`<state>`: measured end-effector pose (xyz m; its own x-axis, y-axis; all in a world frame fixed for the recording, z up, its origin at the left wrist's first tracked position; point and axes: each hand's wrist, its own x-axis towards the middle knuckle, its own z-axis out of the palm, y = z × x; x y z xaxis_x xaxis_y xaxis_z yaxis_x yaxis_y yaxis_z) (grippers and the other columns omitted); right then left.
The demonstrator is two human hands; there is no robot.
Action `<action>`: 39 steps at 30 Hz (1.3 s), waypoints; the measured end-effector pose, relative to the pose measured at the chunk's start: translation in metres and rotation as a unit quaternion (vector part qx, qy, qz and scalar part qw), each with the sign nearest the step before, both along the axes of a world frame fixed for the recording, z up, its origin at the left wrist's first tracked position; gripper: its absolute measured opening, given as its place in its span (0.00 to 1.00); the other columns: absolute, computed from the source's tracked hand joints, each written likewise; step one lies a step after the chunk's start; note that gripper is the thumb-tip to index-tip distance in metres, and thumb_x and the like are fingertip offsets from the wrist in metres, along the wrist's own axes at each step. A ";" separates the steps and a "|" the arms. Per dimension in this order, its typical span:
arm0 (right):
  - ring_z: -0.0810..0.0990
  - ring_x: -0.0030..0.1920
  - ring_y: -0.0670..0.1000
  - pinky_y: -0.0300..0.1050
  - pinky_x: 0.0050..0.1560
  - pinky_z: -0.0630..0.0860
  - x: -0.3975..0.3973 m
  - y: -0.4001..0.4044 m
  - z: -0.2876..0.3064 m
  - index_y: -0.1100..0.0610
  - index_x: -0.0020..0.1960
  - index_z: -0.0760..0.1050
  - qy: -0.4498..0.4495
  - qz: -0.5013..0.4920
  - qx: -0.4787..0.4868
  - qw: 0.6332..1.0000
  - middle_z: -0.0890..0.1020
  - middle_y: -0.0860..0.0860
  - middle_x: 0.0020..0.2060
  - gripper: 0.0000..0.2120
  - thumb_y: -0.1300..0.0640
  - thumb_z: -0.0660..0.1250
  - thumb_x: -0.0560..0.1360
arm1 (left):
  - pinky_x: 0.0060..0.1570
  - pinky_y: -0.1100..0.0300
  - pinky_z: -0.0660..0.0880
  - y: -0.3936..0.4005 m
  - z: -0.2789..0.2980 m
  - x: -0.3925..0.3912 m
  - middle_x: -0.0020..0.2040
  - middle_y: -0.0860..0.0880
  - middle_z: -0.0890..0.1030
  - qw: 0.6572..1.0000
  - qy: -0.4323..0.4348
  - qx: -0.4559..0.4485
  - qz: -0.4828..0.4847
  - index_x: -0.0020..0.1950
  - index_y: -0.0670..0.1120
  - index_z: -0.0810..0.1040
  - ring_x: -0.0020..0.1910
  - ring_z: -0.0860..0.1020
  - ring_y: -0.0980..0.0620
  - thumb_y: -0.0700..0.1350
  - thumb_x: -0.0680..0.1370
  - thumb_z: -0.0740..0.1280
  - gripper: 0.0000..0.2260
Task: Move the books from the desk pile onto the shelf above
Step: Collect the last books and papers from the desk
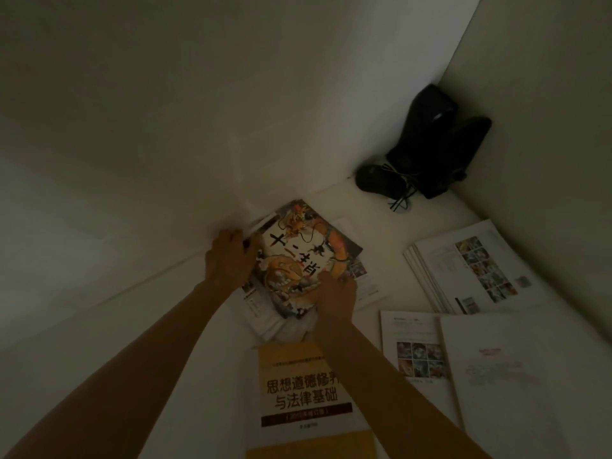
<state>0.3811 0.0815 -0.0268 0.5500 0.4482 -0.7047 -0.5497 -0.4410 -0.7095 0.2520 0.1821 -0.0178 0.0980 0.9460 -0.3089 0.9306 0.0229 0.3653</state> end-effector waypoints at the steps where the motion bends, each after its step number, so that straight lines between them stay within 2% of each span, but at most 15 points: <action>1: 0.74 0.44 0.54 0.41 0.36 0.69 -0.002 0.004 0.000 0.61 0.60 0.71 0.003 -0.005 0.002 1.000 0.76 0.57 0.48 0.14 0.61 0.64 0.75 | 0.59 0.46 0.67 -0.005 0.002 0.002 0.63 0.36 0.68 1.000 -0.003 -0.010 0.017 0.65 0.40 0.71 0.63 0.67 0.37 0.54 0.80 0.58 0.21; 4: 0.76 0.44 0.56 0.43 0.40 0.73 -0.001 0.013 -0.002 0.61 0.52 0.72 0.044 -0.016 -0.003 0.999 0.76 0.56 0.44 0.07 0.63 0.64 0.75 | 0.59 0.46 0.66 -0.013 -0.004 0.002 0.63 0.33 0.65 0.998 -0.040 -0.003 0.049 0.65 0.38 0.70 0.62 0.65 0.35 0.59 0.74 0.62 0.29; 6: 0.76 0.46 0.56 0.44 0.40 0.74 0.003 0.014 -0.003 0.61 0.48 0.71 0.021 0.032 -0.026 0.999 0.77 0.56 0.42 0.03 0.68 0.61 0.75 | 0.62 0.48 0.65 -0.008 -0.002 0.000 0.64 0.32 0.64 0.991 -0.087 -0.033 0.098 0.65 0.37 0.69 0.63 0.65 0.35 0.57 0.75 0.65 0.29; 10: 0.78 0.54 0.59 0.56 0.52 0.78 0.011 0.014 -0.003 0.59 0.61 0.69 0.000 0.073 0.020 0.997 0.77 0.58 0.53 0.16 0.70 0.59 0.75 | 0.62 0.45 0.70 0.009 0.007 -0.006 0.59 0.36 0.74 0.961 -0.199 -0.121 0.148 0.55 0.41 0.71 0.60 0.73 0.38 0.59 0.67 0.71 0.27; 14: 0.80 0.49 0.54 0.47 0.43 0.81 0.029 0.008 0.010 0.58 0.56 0.73 0.050 0.022 0.120 0.991 0.80 0.53 0.47 0.14 0.72 0.57 0.76 | 0.53 0.53 0.72 0.004 0.012 0.000 0.56 0.40 0.74 0.949 -0.263 -0.095 0.146 0.60 0.37 0.69 0.55 0.74 0.44 0.42 0.74 0.71 0.19; 17: 0.80 0.52 0.57 0.49 0.46 0.81 0.047 0.001 0.020 0.57 0.52 0.72 -0.003 0.043 0.157 0.987 0.79 0.58 0.51 0.13 0.72 0.58 0.75 | 0.43 0.60 0.70 -0.002 0.025 0.013 0.54 0.44 0.72 0.936 -0.318 -0.062 0.135 0.65 0.37 0.68 0.51 0.72 0.49 0.37 0.74 0.70 0.21; 19: 0.80 0.51 0.54 0.50 0.49 0.80 0.061 -0.002 0.034 0.54 0.52 0.71 -0.058 0.102 0.189 0.975 0.79 0.55 0.52 0.13 0.71 0.59 0.76 | 0.39 0.63 0.69 -0.007 0.038 0.018 0.52 0.46 0.73 0.925 -0.351 -0.058 0.136 0.64 0.38 0.69 0.50 0.72 0.50 0.36 0.74 0.69 0.20; 23: 0.78 0.52 0.47 0.38 0.46 0.79 0.084 -0.015 0.076 0.54 0.55 0.67 -0.200 0.247 0.240 0.917 0.76 0.53 0.51 0.14 0.72 0.57 0.77 | 0.36 0.66 0.72 -0.041 0.058 0.010 0.47 0.48 0.75 0.898 -0.426 -0.047 0.103 0.52 0.44 0.70 0.47 0.76 0.48 0.35 0.74 0.69 0.12; 25: 0.78 0.50 0.40 0.33 0.45 0.77 0.086 -0.032 0.089 0.54 0.55 0.65 -0.234 0.303 0.264 0.885 0.74 0.49 0.50 0.14 0.72 0.55 0.78 | 0.38 0.67 0.75 -0.069 0.058 -0.003 0.53 0.42 0.74 0.886 -0.456 -0.030 0.084 0.48 0.46 0.68 0.48 0.78 0.48 0.35 0.74 0.69 0.11; 27: 0.78 0.50 0.39 0.36 0.47 0.77 0.082 -0.055 0.095 0.52 0.55 0.65 -0.238 0.331 0.292 0.865 0.74 0.48 0.50 0.12 0.68 0.56 0.79 | 0.44 0.61 0.78 -0.097 0.057 -0.015 0.57 0.34 0.70 0.880 -0.470 -0.019 0.069 0.48 0.43 0.66 0.52 0.78 0.48 0.33 0.74 0.67 0.11; 30: 0.78 0.48 0.42 0.37 0.45 0.78 0.074 -0.094 0.091 0.54 0.58 0.65 -0.249 0.337 0.310 0.853 0.75 0.49 0.49 0.11 0.64 0.57 0.77 | 0.49 0.51 0.79 -0.143 0.051 -0.032 0.57 0.36 0.69 0.878 -0.475 -0.012 0.052 0.50 0.43 0.65 0.54 0.77 0.52 0.34 0.74 0.68 0.13; 33: 0.80 0.48 0.48 0.43 0.43 0.79 0.059 -0.138 0.066 0.51 0.59 0.65 -0.236 0.347 0.280 0.863 0.77 0.48 0.48 0.09 0.56 0.57 0.79 | 0.50 0.55 0.79 -0.188 0.038 -0.043 0.57 0.45 0.72 0.871 -0.487 -0.042 0.045 0.56 0.51 0.64 0.57 0.76 0.55 0.38 0.72 0.66 0.17; 35: 0.79 0.46 0.50 0.50 0.44 0.79 0.049 -0.159 0.047 0.49 0.56 0.67 -0.252 0.360 0.238 0.866 0.76 0.48 0.45 0.07 0.52 0.59 0.78 | 0.49 0.62 0.78 -0.208 0.026 -0.042 0.58 0.48 0.73 0.876 -0.475 -0.065 0.043 0.58 0.51 0.64 0.56 0.77 0.60 0.37 0.73 0.66 0.19; 38: 0.75 0.42 0.57 0.55 0.43 0.77 0.039 -0.166 0.038 0.56 0.51 0.67 -0.256 0.357 0.216 0.872 0.71 0.60 0.42 0.03 0.61 0.60 0.78 | 0.48 0.63 0.78 -0.222 0.017 -0.037 0.56 0.50 0.74 0.883 -0.464 -0.033 0.063 0.58 0.53 0.65 0.53 0.77 0.62 0.42 0.72 0.66 0.18; 39: 0.76 0.42 0.54 0.50 0.44 0.78 0.038 -0.165 0.042 0.57 0.52 0.67 -0.250 0.353 0.209 0.877 0.70 0.63 0.41 0.04 0.64 0.60 0.79 | 0.49 0.62 0.78 -0.224 0.019 -0.035 0.56 0.51 0.74 0.882 -0.466 -0.026 0.068 0.58 0.54 0.65 0.53 0.77 0.62 0.41 0.73 0.66 0.17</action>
